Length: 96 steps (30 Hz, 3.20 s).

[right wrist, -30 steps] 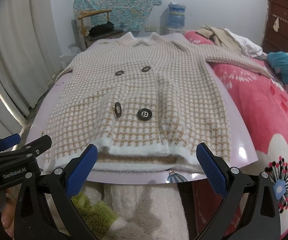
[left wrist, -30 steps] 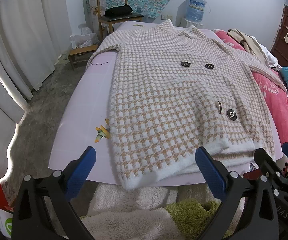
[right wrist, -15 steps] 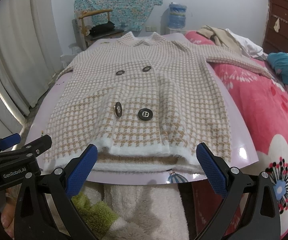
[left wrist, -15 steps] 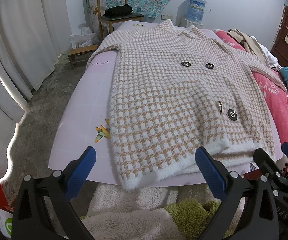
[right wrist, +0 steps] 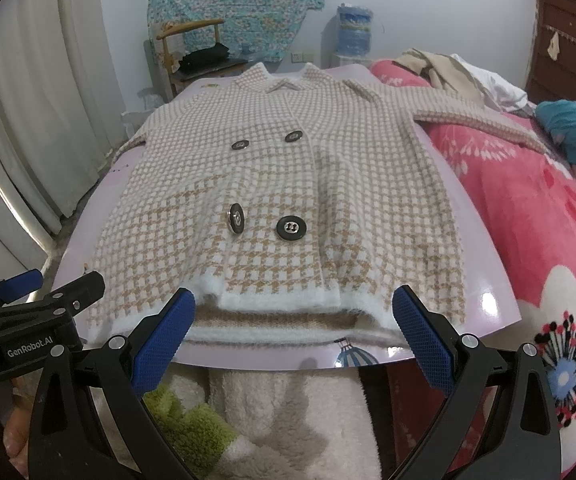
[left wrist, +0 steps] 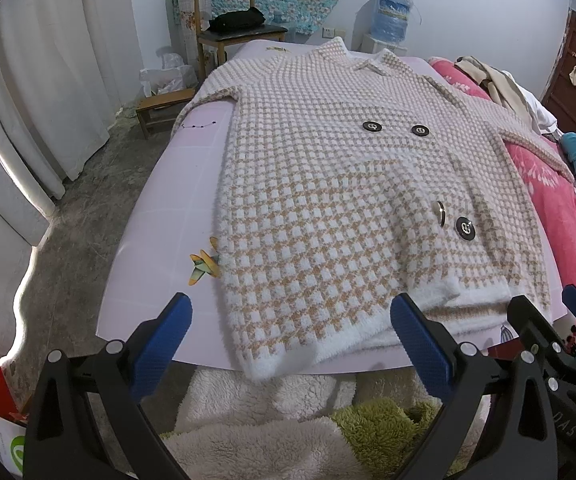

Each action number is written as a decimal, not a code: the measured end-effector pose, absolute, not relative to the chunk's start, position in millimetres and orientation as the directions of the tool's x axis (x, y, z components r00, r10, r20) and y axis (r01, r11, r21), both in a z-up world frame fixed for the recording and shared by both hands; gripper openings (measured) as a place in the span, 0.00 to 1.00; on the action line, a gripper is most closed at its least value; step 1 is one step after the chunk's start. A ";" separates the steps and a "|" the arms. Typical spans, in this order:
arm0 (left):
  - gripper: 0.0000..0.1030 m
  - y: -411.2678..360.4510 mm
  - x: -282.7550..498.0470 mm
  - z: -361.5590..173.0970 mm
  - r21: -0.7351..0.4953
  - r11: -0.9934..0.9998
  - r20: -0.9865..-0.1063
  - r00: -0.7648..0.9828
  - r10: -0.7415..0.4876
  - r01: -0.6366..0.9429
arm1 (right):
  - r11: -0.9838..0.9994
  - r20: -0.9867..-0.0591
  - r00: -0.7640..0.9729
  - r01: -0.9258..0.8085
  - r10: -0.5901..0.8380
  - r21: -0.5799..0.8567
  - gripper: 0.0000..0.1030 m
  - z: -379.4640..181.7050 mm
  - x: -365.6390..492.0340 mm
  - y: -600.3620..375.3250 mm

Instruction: Fold large clothes

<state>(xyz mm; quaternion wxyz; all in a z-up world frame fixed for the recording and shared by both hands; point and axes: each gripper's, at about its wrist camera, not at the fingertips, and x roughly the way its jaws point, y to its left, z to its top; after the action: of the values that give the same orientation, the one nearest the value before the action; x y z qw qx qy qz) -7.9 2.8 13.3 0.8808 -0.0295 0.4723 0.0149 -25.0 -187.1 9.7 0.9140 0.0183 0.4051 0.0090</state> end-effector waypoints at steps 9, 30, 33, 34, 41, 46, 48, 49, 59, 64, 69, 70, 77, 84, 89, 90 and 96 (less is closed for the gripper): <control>0.95 -2.3 -2.9 4.4 -0.017 1.000 -0.833 0.553 -0.013 -0.003 | 1.000 -0.726 0.688 0.010 0.011 0.025 0.92 12.0 -19.4 -186.6; 0.95 36.7 68.0 6.4 -0.349 0.930 -0.748 0.565 -0.349 0.112 | 0.995 -0.621 0.783 -0.060 0.001 -0.074 0.92 29.1 29.1 -191.8; 0.95 48.6 85.1 8.5 -0.373 0.921 -0.731 0.575 -0.368 0.115 | 0.994 -0.623 0.780 -0.103 0.060 -0.034 0.92 30.8 48.9 -189.4; 0.95 54.6 89.3 9.6 -0.376 0.920 -0.724 0.585 -0.365 0.109 | 0.993 -0.628 0.774 -0.115 0.077 -0.020 0.92 29.8 53.3 -188.9; 0.95 120.9 138.1 23.3 -0.291 0.951 -0.708 0.691 -0.142 -0.103 | 0.969 -0.628 0.746 -0.239 0.223 0.061 0.92 37.4 109.4 -158.0; 0.95 199.4 181.3 7.6 -0.430 0.856 -0.718 0.684 -0.131 -0.287 | 0.934 -0.628 0.706 -0.344 0.327 0.099 0.88 40.6 142.6 -124.8; 0.94 227.9 198.0 -10.4 -0.506 0.793 -0.730 0.659 -0.183 -0.340 | 0.917 -0.637 0.679 -0.380 0.364 0.120 0.82 38.7 153.9 -109.2; 0.94 239.7 204.3 -19.2 -0.542 0.760 -0.730 0.649 -0.213 -0.359 | 0.914 -0.642 0.672 -0.388 0.370 0.120 0.79 37.3 157.4 -105.3; 0.93 296.0 218.9 -162.2 -0.843 0.115 -0.461 0.596 -0.657 -0.525 | 0.909 -0.752 0.575 -0.409 0.322 0.077 0.78 -0.4 189.1 -69.2; 0.93 307.7 224.5 -222.2 -0.822 -0.128 -0.312 0.627 -0.714 -0.555 | 0.934 -0.778 0.570 -0.353 0.265 0.060 0.78 -8.4 195.6 -72.3; 0.93 312.9 248.2 -270.1 -0.750 -0.275 -0.227 0.625 -0.747 -0.601 | 0.948 -0.777 0.582 -0.312 0.240 0.059 0.78 -6.5 197.6 -69.1; 0.93 313.7 253.5 -272.5 -0.749 -0.285 -0.214 0.626 -0.750 -0.598 | 0.949 -0.779 0.580 -0.309 0.237 0.059 0.79 -7.8 201.9 -67.7; 0.83 323.5 281.8 -303.1 -0.689 -0.371 -0.189 0.647 -0.738 -0.623 | 0.958 -0.793 0.570 -0.282 0.216 0.059 0.79 -11.8 209.9 -62.7; 0.32 335.6 288.6 -321.3 -0.647 -0.401 -0.248 0.677 -0.692 -0.648 | 0.970 -0.782 0.595 -0.238 0.186 0.050 0.79 -7.6 216.3 -73.3; 0.11 380.5 293.6 -276.7 -0.738 -0.219 -0.432 0.696 -0.574 -0.639 | 0.973 -0.765 0.618 -0.227 0.182 0.048 0.79 -1.9 212.9 -84.6; 0.09 393.8 297.1 -250.6 -0.760 -0.121 -0.499 0.693 -0.520 -0.638 | 0.973 -0.761 0.623 -0.225 0.182 0.049 0.79 -0.9 212.4 -86.8; 0.08 394.9 310.4 -50.9 -0.725 0.471 -0.631 0.758 -0.163 -0.503 | 0.979 -0.730 0.658 -0.190 0.187 0.079 0.79 8.7 198.0 -114.7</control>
<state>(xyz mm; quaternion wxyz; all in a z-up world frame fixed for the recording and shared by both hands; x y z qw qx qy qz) 310.4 394.9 -50.9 0.7912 -0.5031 0.3308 0.1072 198.0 -114.7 8.7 0.9104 -0.0019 0.4005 0.1033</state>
